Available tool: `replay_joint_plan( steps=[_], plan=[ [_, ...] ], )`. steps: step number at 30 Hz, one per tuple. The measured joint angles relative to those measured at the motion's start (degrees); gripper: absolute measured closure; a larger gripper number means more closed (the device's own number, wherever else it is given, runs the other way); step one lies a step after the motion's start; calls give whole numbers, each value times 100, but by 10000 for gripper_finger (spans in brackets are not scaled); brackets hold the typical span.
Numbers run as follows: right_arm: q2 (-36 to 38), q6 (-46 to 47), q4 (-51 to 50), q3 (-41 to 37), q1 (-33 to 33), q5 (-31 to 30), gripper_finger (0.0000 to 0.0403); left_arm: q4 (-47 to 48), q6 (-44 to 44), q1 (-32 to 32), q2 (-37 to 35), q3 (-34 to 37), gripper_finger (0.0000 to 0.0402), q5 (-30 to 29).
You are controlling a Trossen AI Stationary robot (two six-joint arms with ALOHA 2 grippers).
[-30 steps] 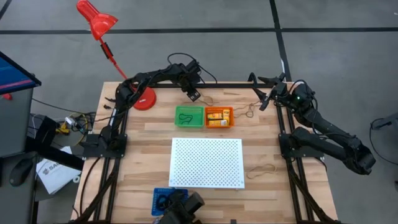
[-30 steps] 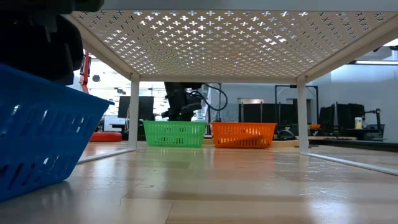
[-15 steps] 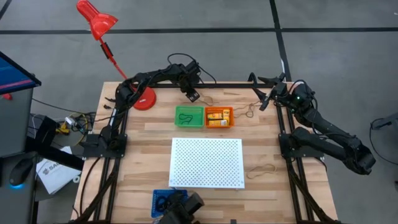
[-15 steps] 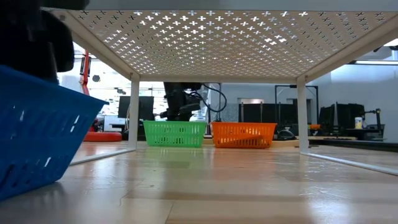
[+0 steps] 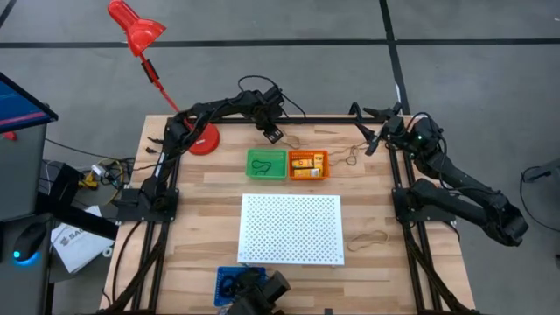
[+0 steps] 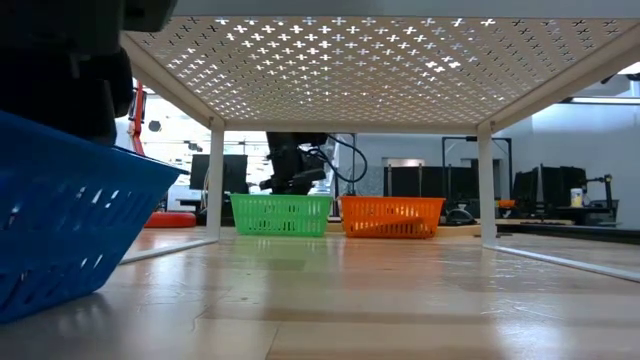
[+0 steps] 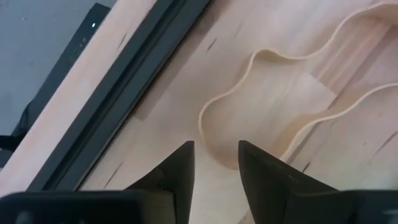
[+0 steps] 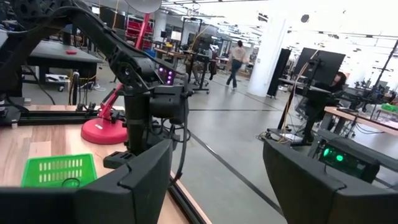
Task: Pick & Place Office Desk Supplies
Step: Put the brown rubber band into the green bin
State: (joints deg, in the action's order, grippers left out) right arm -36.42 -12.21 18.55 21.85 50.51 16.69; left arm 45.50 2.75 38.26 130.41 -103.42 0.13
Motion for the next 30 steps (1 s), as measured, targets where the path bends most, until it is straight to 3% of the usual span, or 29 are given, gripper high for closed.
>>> replay_joint_plan(
  steps=[14,22,30],
  plan=[
    [11,2,-136,0,141,149,154,-43,-14,-38,4,0,317,-17],
    [13,24,-49,0,141,149,154,14,124,-58,8,-39,397,74],
    [214,44,-143,0,140,153,154,7,158,-61,11,-61,401,76]
  ],
)
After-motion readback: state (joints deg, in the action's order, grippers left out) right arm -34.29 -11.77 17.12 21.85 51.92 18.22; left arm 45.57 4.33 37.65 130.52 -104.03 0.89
